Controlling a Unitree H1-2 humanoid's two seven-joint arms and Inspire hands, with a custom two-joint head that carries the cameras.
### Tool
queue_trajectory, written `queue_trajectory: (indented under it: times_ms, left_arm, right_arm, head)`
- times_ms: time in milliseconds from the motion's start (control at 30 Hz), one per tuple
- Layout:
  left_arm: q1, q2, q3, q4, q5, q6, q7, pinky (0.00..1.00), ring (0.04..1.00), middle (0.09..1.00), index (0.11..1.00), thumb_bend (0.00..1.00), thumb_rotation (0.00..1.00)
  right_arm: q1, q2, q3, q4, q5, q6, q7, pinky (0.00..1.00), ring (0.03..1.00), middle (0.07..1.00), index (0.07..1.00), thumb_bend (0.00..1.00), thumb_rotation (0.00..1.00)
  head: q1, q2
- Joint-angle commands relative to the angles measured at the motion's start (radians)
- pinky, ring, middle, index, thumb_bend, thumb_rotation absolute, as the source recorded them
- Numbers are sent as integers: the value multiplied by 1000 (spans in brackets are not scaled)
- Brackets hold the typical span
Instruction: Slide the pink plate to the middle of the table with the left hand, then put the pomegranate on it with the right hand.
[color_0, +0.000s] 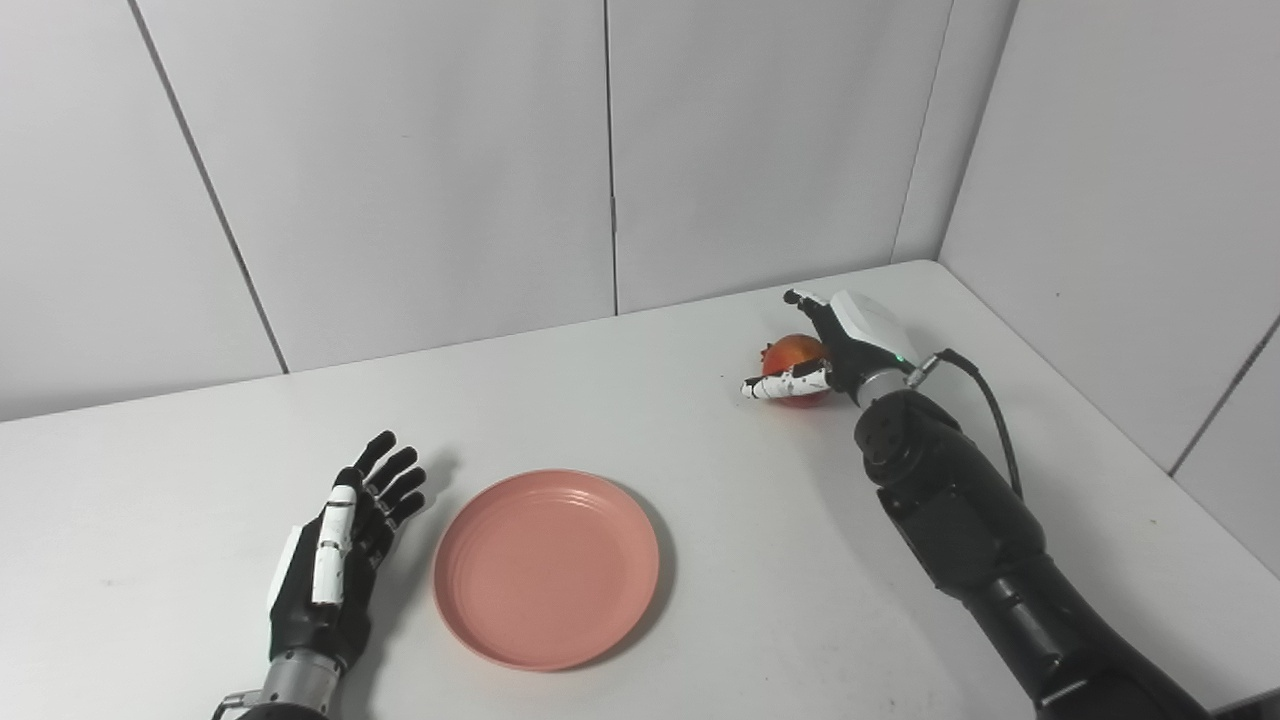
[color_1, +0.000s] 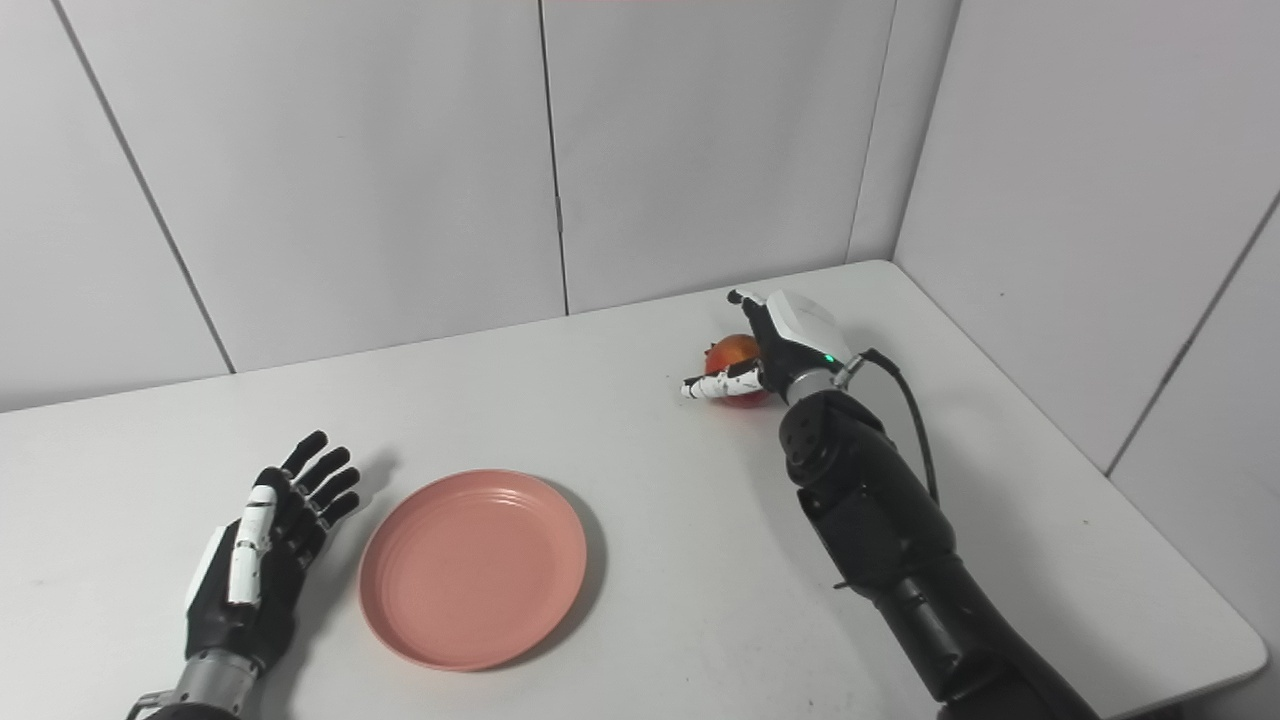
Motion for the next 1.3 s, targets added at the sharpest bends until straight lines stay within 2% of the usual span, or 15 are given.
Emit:
queue_trajectory:
  times_ms: [0,67,167,233,300,333,400,500,700,733,767,800,833,1000,1267]
  left_arm:
    - [11,6,1,2,-10,36,1,865,862,868,860,365,1000]
    - [12,7,1,-3,-13,40,-2,869,865,871,861,368,1000]
    - [13,7,3,-4,-16,42,-2,870,865,872,862,368,1000]
    - [13,6,3,-4,-14,43,1,868,864,872,862,368,1000]
    - [13,6,4,-3,-12,44,3,866,861,870,860,369,1000]
    - [12,6,4,-2,-11,45,4,865,860,869,859,370,1000]
    - [11,7,6,1,-16,44,0,868,863,870,861,370,1000]
    - [10,8,6,4,-19,40,-3,869,864,870,861,369,1000]
    - [10,11,2,2,-24,45,-2,866,864,871,863,370,1000]
    - [9,11,1,3,-24,44,-2,868,866,872,863,370,1000]
    - [9,12,1,3,-25,44,-2,868,866,872,863,371,1000]
    - [9,11,1,3,-25,46,-1,868,865,871,862,372,1000]
    - [9,11,1,2,-24,47,1,868,864,871,861,373,1000]
    - [5,13,-1,12,-21,40,-2,870,867,872,864,372,1000]
    - [2,10,-3,19,-20,34,-1,863,867,871,860,377,1000]
  right_arm:
    - [-63,-8,-3,-9,-15,4,-36,691,809,855,865,958,322]
    - [-69,2,-11,4,-16,11,-52,563,691,756,836,921,269]
    - [-77,9,-15,27,-20,12,-81,445,560,642,777,876,204]
    - [-86,7,-7,52,-31,12,-94,426,534,619,754,867,190]
    - [-98,4,5,80,-46,15,-103,438,544,623,685,860,178]
    - [-102,3,9,92,-53,16,-108,382,491,584,646,852,156]
    - [-111,3,19,113,-78,17,-115,366,476,565,603,840,130]
    - [-117,4,26,123,-124,19,-101,351,457,545,568,838,124]
    - [-116,21,-9,118,-222,19,-26,321,431,526,560,858,120]
    - [-113,25,-17,110,-232,19,-17,316,426,521,559,858,117]
    - [-111,28,-24,104,-241,19,-11,278,381,481,517,661,130]
    - [-108,33,-32,97,-252,19,-4,255,357,459,497,569,135]
    - [-107,36,-39,92,-261,19,2,245,347,451,491,542,136]
    - [-90,56,-75,19,-293,19,12,176,258,374,485,523,130]
    - [-57,78,-109,-182,-319,19,87,155,236,346,486,521,130]
  head:
    - [1,0]
    - [3,5]
    - [3,7]
    - [3,7]
    - [3,7]
    - [3,7]
    - [3,10]
    - [3,10]
    - [2,12]
    - [2,12]
    - [2,12]
    - [2,12]
    - [2,12]
    - [9,12]
    - [19,11]
